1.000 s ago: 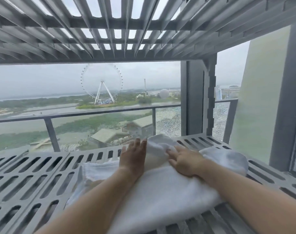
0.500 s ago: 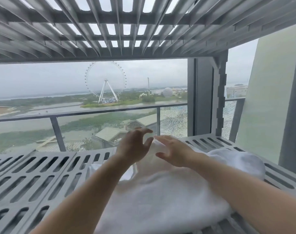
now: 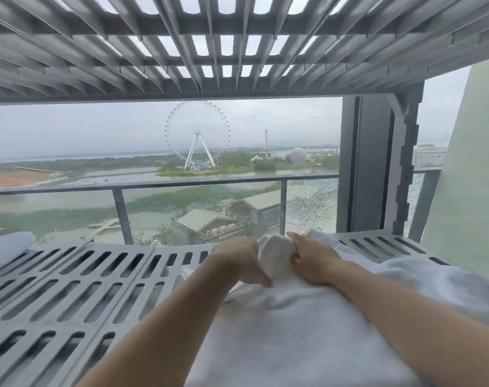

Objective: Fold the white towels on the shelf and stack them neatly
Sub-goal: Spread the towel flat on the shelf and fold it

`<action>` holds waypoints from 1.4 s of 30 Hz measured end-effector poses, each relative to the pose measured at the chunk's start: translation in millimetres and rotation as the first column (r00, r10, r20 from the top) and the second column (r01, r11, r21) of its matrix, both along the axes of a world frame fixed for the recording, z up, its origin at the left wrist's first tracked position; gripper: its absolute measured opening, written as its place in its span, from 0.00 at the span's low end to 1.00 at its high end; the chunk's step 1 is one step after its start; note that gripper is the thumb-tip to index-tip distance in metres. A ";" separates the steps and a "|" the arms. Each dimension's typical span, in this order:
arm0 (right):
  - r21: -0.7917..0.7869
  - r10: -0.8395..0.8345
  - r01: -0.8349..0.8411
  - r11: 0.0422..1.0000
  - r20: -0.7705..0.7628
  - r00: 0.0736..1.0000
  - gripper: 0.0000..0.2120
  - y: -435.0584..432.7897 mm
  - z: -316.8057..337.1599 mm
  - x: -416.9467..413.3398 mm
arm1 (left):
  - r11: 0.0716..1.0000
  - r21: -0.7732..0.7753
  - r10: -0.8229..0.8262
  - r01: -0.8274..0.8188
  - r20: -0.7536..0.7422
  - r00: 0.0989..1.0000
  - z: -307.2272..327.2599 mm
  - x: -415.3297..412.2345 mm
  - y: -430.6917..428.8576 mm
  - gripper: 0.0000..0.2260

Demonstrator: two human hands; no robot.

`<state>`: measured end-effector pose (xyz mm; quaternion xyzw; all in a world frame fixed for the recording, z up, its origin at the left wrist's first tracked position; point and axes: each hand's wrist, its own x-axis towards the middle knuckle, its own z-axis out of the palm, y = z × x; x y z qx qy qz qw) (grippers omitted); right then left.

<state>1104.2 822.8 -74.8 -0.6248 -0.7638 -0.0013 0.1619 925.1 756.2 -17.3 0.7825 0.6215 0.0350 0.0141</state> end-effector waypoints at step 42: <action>0.111 0.368 -0.374 0.921 0.068 0.927 0.12 -94.3 4.3 83.7 | 0.909 0.148 -0.399 0.391 0.029 0.917 -45.2 14.7 -47.2 0.19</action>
